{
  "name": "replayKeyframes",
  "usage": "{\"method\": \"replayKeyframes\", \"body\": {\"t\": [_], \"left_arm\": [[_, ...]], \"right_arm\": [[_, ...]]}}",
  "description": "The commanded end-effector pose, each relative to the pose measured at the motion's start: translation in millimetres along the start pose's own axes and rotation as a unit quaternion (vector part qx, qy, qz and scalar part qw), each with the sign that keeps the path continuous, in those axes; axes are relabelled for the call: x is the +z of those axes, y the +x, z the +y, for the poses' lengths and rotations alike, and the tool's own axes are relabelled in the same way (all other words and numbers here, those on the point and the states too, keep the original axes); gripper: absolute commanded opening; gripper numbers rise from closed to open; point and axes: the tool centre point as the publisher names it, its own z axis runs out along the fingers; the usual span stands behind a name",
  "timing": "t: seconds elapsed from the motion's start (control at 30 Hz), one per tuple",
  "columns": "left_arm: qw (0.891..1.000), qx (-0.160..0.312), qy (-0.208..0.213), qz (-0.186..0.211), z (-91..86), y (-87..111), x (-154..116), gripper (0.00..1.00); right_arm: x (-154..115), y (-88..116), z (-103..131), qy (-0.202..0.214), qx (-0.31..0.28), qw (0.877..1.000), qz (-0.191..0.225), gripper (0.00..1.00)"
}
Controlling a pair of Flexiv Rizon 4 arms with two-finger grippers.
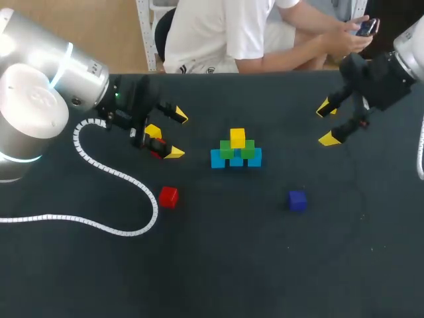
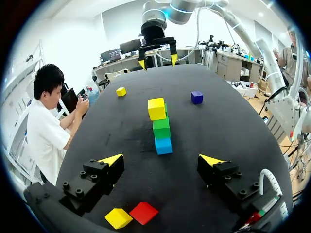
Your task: Place the blue cubes, place green cubes on the blue cubes, place the yellow cubes on the green cubes, then place the red cubes on the yellow cubes, and place purple cube on the red cubes.
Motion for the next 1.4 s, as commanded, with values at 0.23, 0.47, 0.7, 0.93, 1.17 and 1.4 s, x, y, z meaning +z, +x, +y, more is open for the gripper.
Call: {"method": "replayKeyframes", "body": {"t": [0.23, 0.47, 0.7, 0.93, 1.17, 1.4], "left_arm": [[1.000, 0.000, 0.002, 0.002, 1.8, 0.0, 0, 1.00], [1.000, 0.000, 0.002, 0.002, 1.8, 0.0, 0, 1.00], [1.000, 0.000, 0.002, 0.002, 1.8, 0.0, 0, 1.00], [1.000, 0.000, 0.002, 0.002, 1.8, 0.0, 0, 1.00], [1.000, 0.000, 0.002, 0.002, 1.8, 0.0, 0, 1.00], [1.000, 0.000, 0.002, 0.002, 1.8, 0.0, 0, 1.00]], "right_arm": [[0, 0, 1, 0.001, 0.000, 1.000, -0.001, 1.00], [0, 0, 1, 0.001, 0.000, 1.000, -0.001, 1.00], [-24, 18, -23, 0.037, 0.007, 0.999, -0.008, 1.00], [-36, 24, -44, 0.036, -0.001, 0.999, 0.012, 1.00], [-36, 25, -71, 0.019, -0.022, 0.999, 0.045, 1.00], [-31, 42, -101, 0.041, 0.000, 0.997, 0.072, 1.00]]}}
